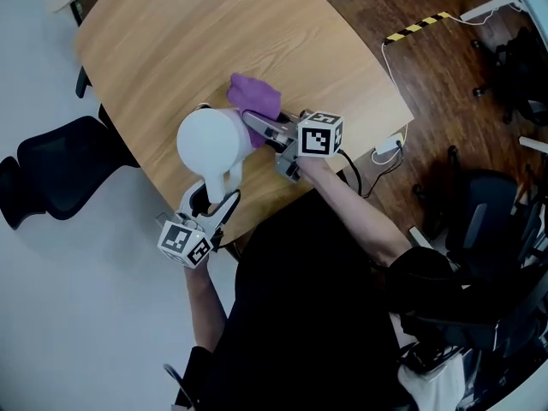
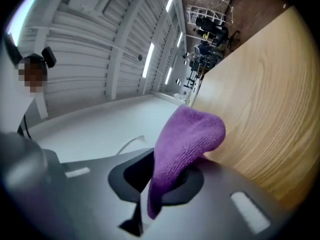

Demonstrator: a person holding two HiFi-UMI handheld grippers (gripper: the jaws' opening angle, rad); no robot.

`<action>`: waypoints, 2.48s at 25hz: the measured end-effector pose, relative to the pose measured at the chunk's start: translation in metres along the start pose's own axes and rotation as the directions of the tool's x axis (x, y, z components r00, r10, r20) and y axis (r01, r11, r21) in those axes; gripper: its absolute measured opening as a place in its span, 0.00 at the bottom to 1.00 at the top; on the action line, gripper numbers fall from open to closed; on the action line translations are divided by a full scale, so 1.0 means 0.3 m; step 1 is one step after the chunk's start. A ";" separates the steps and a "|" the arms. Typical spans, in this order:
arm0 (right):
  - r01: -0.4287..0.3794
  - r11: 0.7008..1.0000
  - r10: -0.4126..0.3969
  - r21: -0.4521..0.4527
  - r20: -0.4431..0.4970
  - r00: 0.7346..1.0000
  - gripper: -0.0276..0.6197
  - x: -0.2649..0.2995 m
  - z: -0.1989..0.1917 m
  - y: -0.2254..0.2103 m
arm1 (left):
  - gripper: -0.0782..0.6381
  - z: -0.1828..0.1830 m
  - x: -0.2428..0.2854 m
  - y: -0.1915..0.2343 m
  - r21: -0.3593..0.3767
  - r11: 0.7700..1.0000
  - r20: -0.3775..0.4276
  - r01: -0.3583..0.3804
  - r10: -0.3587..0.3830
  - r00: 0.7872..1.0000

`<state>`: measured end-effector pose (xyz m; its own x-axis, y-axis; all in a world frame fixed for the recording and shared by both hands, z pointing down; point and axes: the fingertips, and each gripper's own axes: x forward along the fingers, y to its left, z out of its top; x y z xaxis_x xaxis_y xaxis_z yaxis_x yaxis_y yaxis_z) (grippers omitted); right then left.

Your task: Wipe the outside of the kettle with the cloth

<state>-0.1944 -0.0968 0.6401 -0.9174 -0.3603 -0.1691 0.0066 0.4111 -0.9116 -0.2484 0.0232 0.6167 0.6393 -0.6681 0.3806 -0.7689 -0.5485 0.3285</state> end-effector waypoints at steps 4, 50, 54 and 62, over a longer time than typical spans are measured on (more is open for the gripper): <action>-0.187 0.978 0.197 -0.088 0.114 0.974 0.08 -0.065 0.020 0.272 | 0.57 -0.044 0.032 -0.045 -0.023 1.000 0.018 0.013 -0.012 1.000; 0.081 0.976 -0.118 -0.200 -0.182 0.976 0.08 -0.079 -0.369 -0.148 | 0.49 -0.200 0.116 -0.087 0.596 0.795 -0.376 0.115 0.149 0.915; 0.161 0.956 -0.221 -0.245 -0.242 0.945 0.08 -0.101 -0.375 -0.184 | 0.49 -0.205 0.115 -0.085 0.607 0.787 -0.377 0.114 0.159 0.912; -0.306 0.885 0.209 -0.352 -0.285 0.935 0.08 -0.019 -0.310 0.316 | 0.49 -0.218 0.097 -0.069 0.623 0.775 -0.373 0.106 0.175 0.911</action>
<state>-0.2255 0.0223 0.5895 -0.9702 -0.0117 -0.2421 0.1461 0.7688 -0.6226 -0.2133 0.0479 0.6775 0.4520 -0.5174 0.7267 -0.5351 -0.8090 -0.2431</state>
